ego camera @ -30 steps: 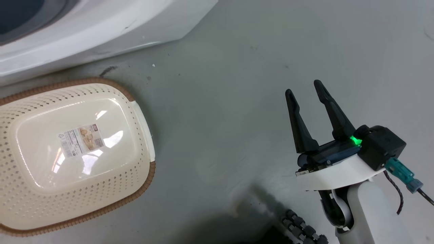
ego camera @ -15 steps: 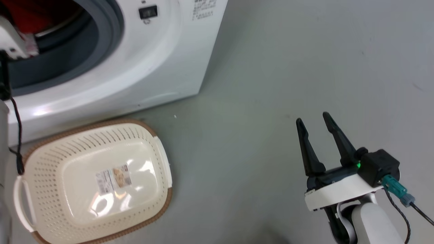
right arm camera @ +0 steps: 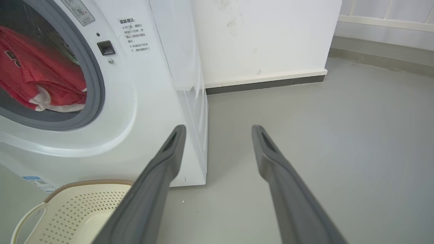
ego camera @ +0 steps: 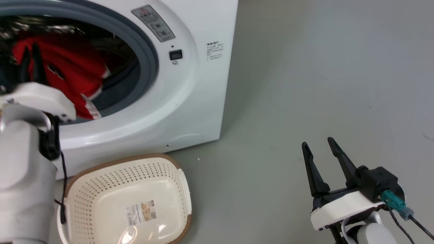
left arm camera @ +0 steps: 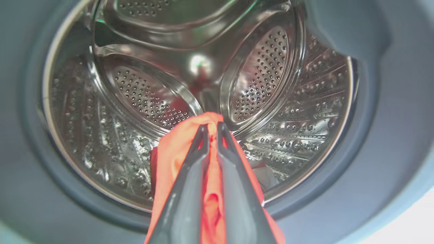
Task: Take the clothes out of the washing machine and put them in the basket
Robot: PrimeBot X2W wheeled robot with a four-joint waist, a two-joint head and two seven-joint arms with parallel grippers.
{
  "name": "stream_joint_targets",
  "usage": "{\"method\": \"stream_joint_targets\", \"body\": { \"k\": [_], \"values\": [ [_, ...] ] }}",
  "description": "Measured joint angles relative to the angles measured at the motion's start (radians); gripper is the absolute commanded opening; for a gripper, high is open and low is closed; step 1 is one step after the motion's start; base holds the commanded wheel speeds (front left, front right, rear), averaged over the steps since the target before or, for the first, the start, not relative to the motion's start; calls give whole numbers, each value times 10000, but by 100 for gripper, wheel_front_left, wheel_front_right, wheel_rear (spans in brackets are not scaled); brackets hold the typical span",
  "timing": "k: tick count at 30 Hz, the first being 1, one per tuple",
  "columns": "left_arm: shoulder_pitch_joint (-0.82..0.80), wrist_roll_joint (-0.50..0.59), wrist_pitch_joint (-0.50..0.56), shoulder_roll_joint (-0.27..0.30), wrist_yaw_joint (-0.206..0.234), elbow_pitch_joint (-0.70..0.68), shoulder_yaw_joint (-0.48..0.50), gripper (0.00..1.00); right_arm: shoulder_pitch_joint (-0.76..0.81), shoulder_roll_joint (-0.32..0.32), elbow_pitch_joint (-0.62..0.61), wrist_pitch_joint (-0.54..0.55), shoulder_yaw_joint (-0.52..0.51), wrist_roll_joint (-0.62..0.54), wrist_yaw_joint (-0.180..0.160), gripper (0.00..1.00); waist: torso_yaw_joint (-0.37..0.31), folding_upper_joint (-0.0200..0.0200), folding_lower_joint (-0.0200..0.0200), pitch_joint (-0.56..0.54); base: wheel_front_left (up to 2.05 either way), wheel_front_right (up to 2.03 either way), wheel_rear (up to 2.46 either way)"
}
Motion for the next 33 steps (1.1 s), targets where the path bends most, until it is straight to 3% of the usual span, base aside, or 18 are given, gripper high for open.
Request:
{"method": "stream_joint_targets", "body": {
  "k": [11,16,24,33],
  "values": [
    [2399,499,-13,-884,-130,-2560,786,0,559,0,-372,382,-245,-182,0,100,700,0,0,-1096,0,0,0],
    [3434,650,-12,-1388,-90,-3714,767,0,769,2,-470,535,-399,-257,0,100,1104,0,1,-1396,0,0,0],
    [5448,809,169,-1707,150,-5697,462,0,994,-2,-807,784,-472,-380,0,100,1769,0,1,-1662,0,0,0],
    [6848,543,343,-2080,345,-5484,301,0,857,-2,-1220,938,-418,-520,0,100,1935,0,3,-889,0,0,0]
  ]
}}
